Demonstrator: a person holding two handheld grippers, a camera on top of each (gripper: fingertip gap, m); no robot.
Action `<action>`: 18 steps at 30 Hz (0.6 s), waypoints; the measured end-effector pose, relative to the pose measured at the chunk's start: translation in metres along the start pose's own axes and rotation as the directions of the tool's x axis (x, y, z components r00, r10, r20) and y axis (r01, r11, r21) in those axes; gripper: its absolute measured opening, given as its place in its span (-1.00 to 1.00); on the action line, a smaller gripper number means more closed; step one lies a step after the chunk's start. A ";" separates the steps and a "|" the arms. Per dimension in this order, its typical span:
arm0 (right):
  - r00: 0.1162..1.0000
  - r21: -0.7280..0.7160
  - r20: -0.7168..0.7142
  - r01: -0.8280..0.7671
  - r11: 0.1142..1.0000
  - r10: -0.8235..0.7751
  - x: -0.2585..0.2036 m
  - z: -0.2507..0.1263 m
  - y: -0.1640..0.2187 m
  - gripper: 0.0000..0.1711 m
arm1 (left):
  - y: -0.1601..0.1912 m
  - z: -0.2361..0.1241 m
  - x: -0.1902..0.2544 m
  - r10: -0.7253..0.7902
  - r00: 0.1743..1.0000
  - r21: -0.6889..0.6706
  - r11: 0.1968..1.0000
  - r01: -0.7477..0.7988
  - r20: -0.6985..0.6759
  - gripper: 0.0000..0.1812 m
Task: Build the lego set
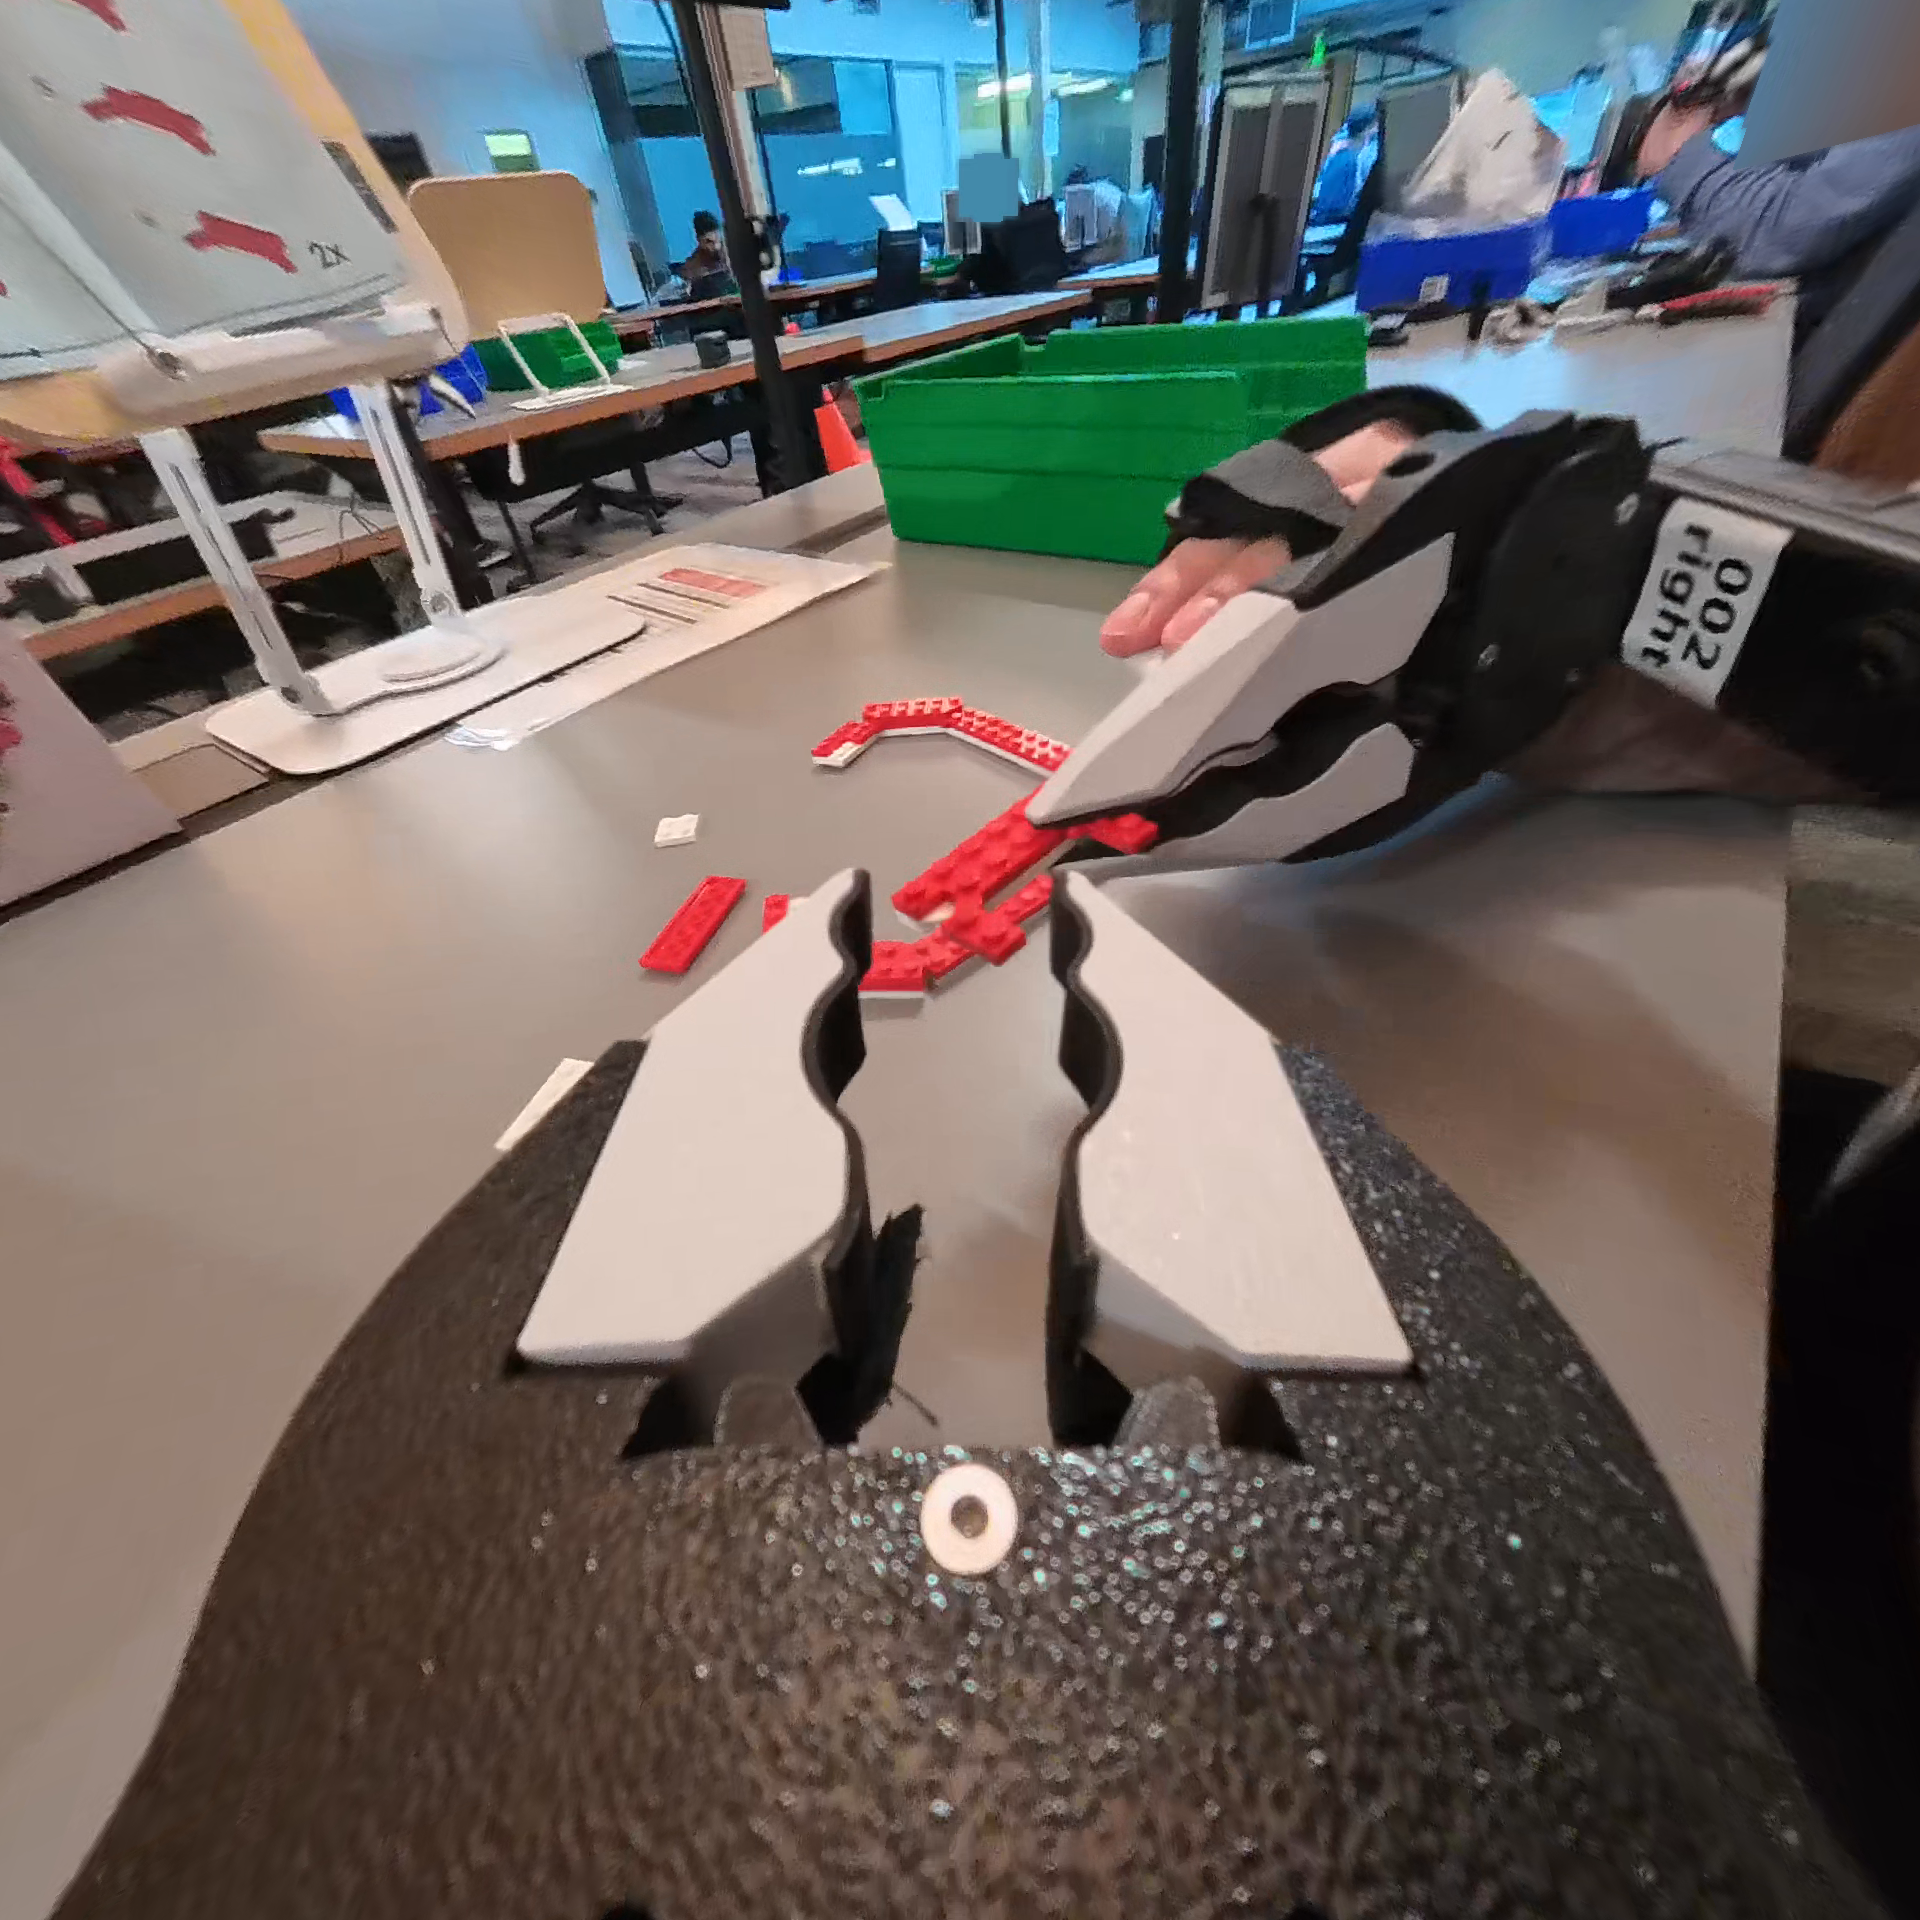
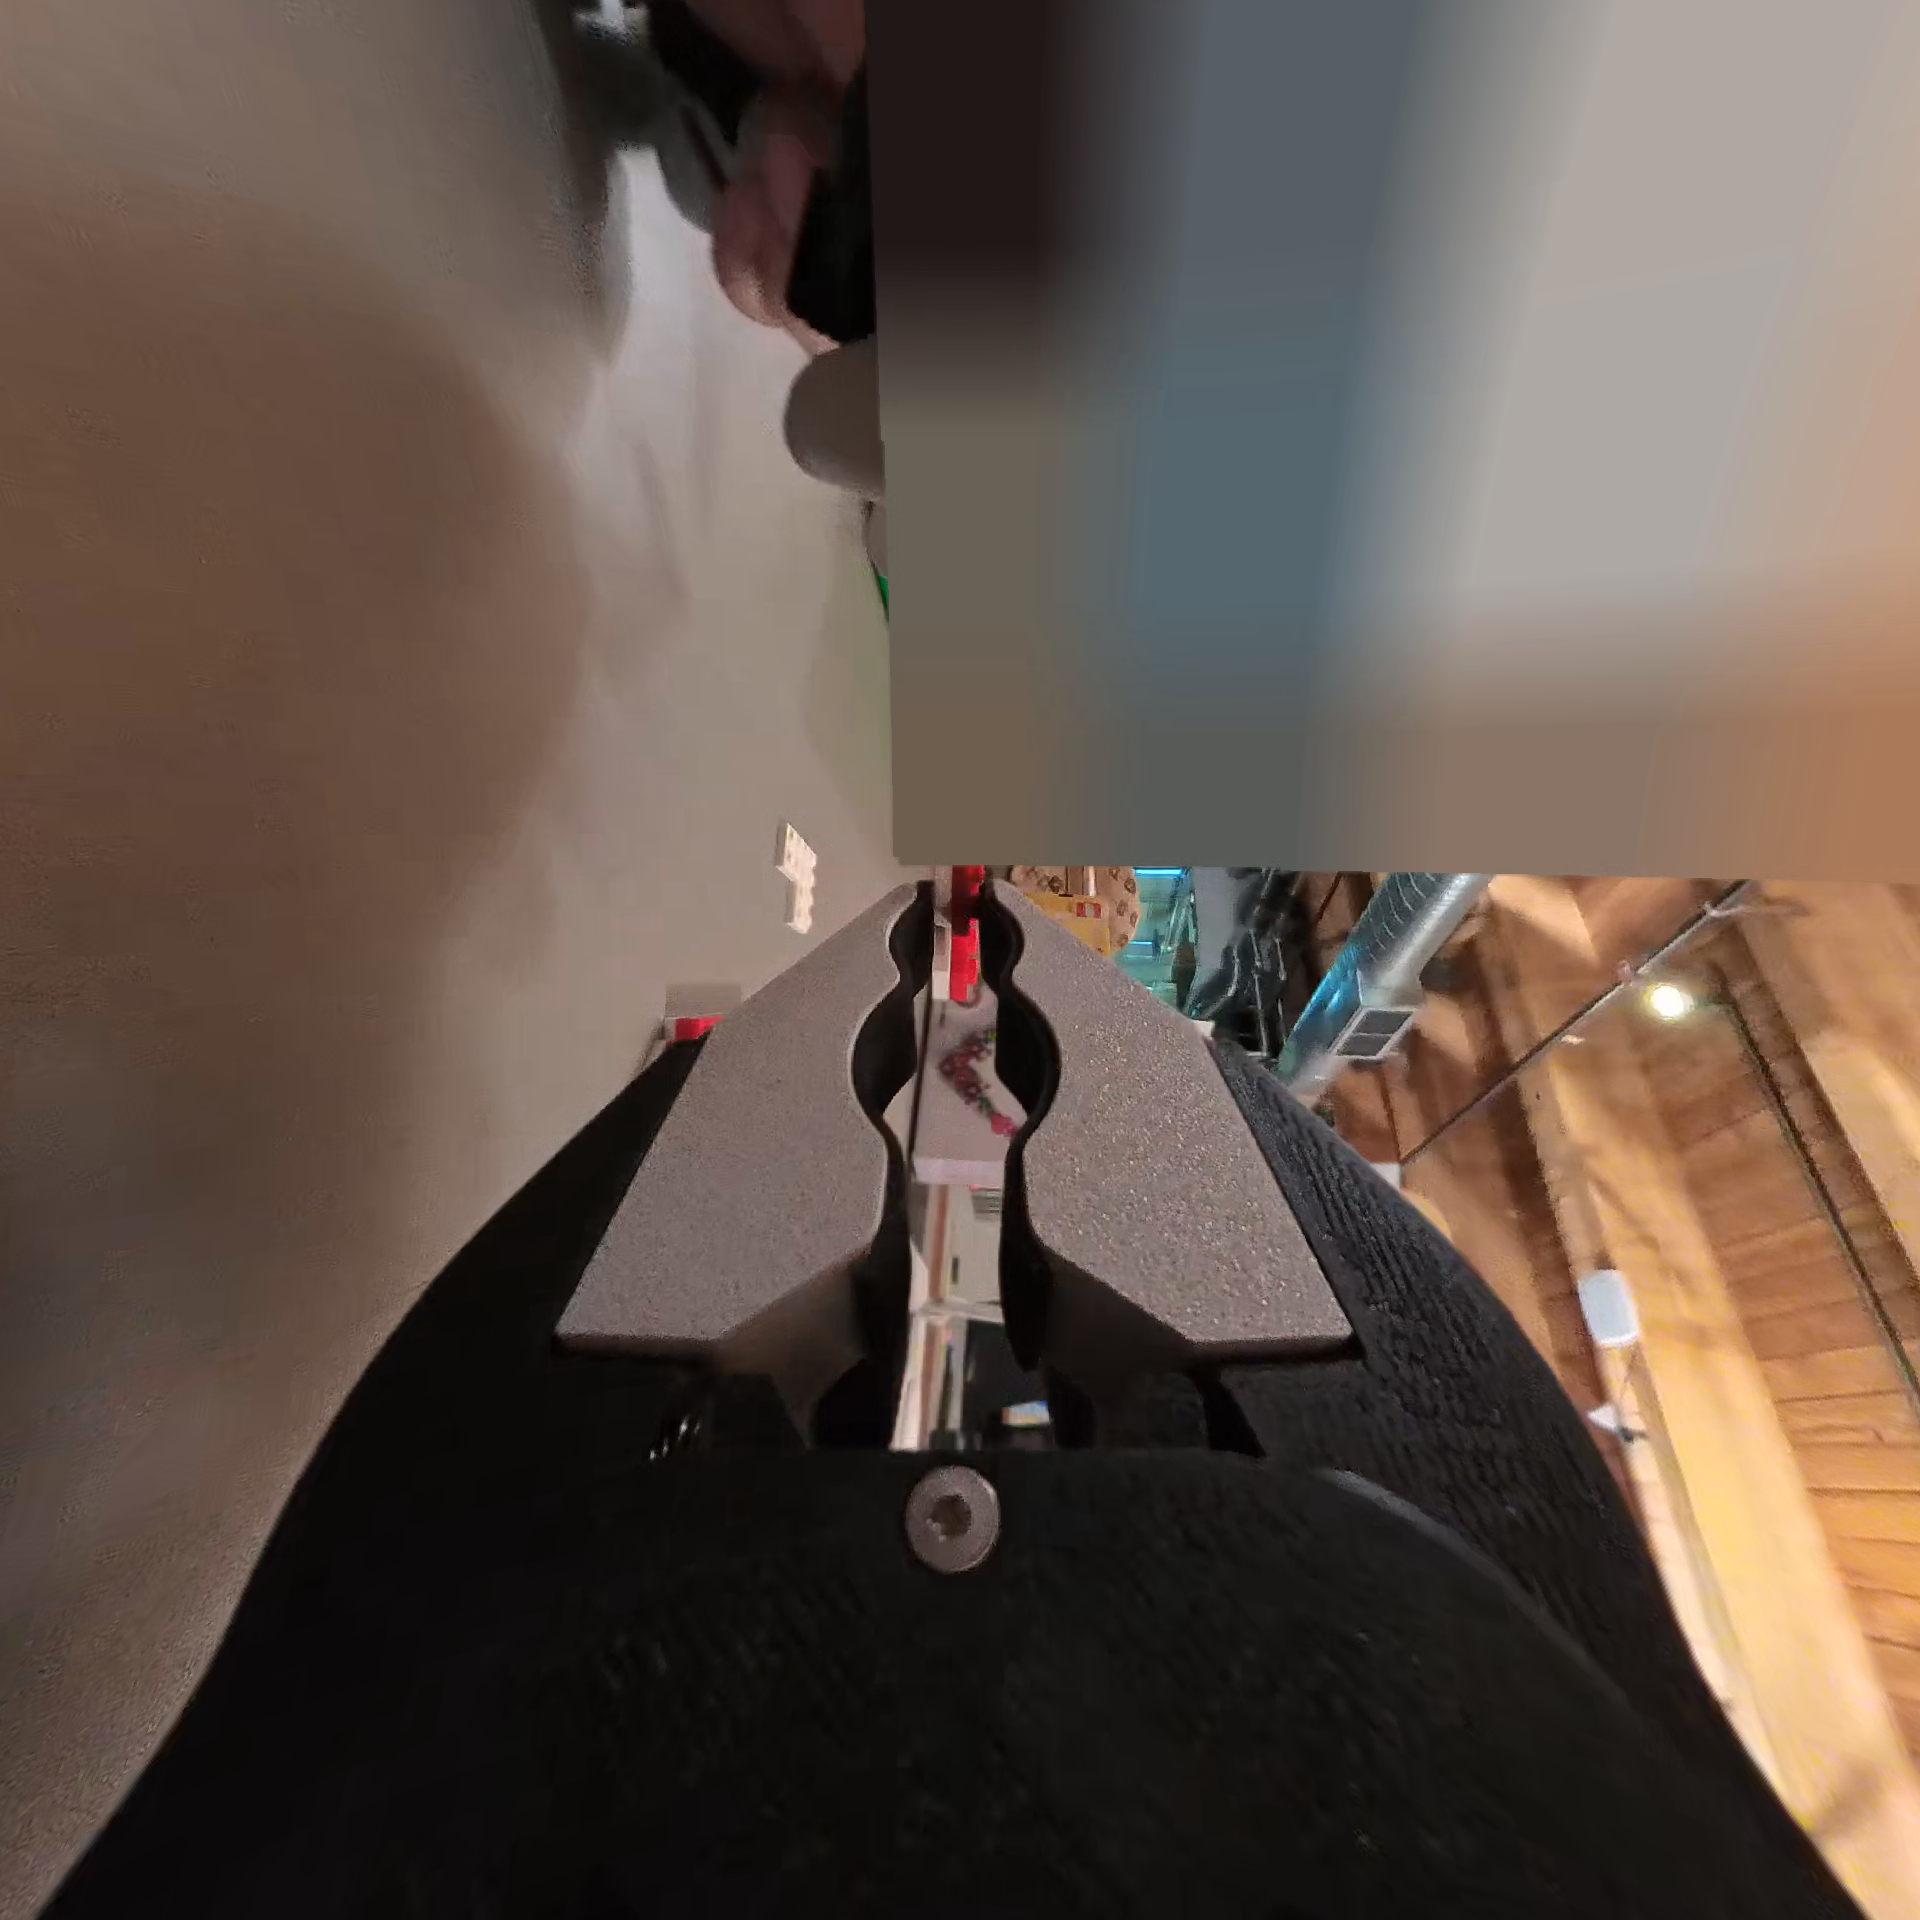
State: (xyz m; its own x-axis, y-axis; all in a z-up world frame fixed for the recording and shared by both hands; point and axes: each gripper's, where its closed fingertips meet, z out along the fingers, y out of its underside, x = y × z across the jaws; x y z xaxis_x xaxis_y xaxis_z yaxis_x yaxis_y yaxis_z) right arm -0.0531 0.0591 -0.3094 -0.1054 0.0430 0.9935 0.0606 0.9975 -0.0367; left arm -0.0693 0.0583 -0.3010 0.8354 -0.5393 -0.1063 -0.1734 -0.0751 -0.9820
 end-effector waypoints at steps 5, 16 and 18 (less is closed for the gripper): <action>0.997 -0.020 -0.055 0.045 0.999 -0.046 0.006 -0.001 0.002 -0.93 | 0.007 0.003 0.001 0.041 0.999 -0.039 0.998 -0.040 0.023 -0.69; 0.996 -0.034 -0.042 0.080 0.996 -0.081 -0.002 0.003 0.006 -0.80 | 0.012 0.001 -0.009 0.134 0.986 -0.093 0.988 -0.125 0.101 -0.86; 0.999 -0.047 0.011 0.031 0.998 -0.031 -0.009 0.003 0.013 -0.67 | 0.020 0.000 -0.020 0.150 0.976 -0.147 0.981 -0.127 0.158 -0.93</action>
State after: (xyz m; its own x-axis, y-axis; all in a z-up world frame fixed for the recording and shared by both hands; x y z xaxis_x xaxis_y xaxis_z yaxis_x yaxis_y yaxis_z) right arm -0.0547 0.0716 -0.3196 -0.1178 0.0130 0.9930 0.1036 0.9946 -0.0008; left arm -0.0900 0.0675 -0.3186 0.8714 -0.4055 -0.2760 -0.3531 -0.1279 -0.9268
